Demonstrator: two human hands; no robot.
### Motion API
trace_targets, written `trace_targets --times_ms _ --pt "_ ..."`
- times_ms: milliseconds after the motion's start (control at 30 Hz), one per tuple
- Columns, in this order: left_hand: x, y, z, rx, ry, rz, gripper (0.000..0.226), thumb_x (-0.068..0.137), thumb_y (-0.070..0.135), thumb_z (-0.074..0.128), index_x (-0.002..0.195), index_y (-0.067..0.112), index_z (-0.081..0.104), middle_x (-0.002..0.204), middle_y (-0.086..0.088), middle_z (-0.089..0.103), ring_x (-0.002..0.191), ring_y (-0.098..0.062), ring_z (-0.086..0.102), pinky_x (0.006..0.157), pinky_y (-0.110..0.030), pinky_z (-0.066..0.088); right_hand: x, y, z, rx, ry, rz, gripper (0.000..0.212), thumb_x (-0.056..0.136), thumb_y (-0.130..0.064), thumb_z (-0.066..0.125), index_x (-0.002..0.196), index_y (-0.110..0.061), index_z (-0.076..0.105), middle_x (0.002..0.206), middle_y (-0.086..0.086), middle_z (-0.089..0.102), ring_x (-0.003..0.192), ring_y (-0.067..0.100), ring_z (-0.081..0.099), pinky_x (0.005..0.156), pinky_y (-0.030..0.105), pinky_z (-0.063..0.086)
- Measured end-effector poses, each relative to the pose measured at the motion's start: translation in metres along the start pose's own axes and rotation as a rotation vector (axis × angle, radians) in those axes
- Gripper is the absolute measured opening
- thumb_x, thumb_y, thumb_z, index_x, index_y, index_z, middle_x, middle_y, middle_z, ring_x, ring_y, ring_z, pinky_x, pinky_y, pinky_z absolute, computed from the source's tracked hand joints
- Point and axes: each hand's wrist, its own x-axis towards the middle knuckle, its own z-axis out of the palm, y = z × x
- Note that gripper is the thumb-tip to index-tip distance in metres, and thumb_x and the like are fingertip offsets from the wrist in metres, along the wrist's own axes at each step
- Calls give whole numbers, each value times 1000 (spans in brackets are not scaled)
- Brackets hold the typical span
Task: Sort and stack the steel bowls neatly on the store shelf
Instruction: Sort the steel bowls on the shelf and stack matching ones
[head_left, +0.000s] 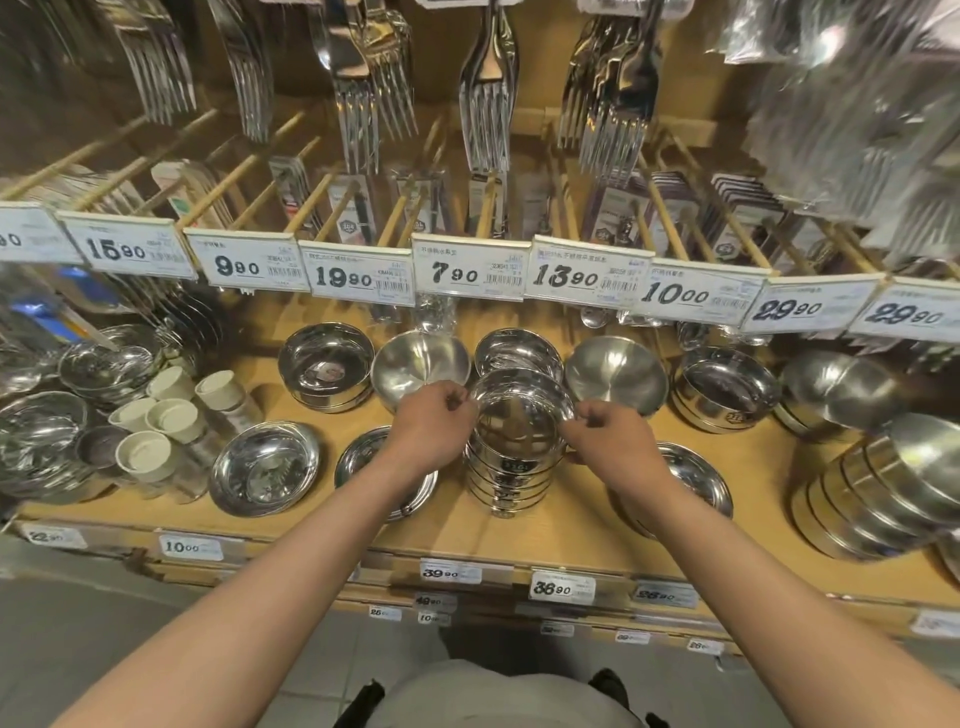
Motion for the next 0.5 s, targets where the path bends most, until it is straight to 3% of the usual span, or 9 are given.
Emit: trace_targets --times_ms 133,233,333,400,500 --pt "-1 -4 0 -99 -10 -33 19 97 33 60 96 16 69 77 5 62 75 -16 59 92 -49 56 0 1 1 23 -11 8 11 90 -25 66 84 -21 74 83 9 74 92 30 71 87 54 59" --pt "-2 -7 0 -168 -9 -88 25 97 40 60 102 17 68 92 2 67 88 -21 64 94 -48 56 -1 3 -1 53 -26 12 10 92 -32 66 89 -27 74 83 2 73 91 25 71 88 52 59" --pt "1 -10 0 -205 -24 -130 38 97 45 57 110 11 66 100 -5 67 85 -23 63 94 -50 56 -2 8 -3 111 -42 27 16 92 -40 63 88 -29 73 76 -7 70 86 21 70 88 51 60" --pt "3 -13 1 -288 -69 -178 41 95 54 57 112 18 66 105 -6 65 88 -20 62 91 -48 58 -3 14 -7 172 -21 59 20 94 -40 63 89 -24 73 76 -9 69 81 19 68 86 49 61" --pt "6 -22 2 -455 -210 -239 58 89 71 52 131 31 58 120 4 61 109 -17 56 92 -47 54 -3 35 -23 203 67 153 28 96 -38 60 98 -12 72 82 1 69 78 18 65 76 41 58"
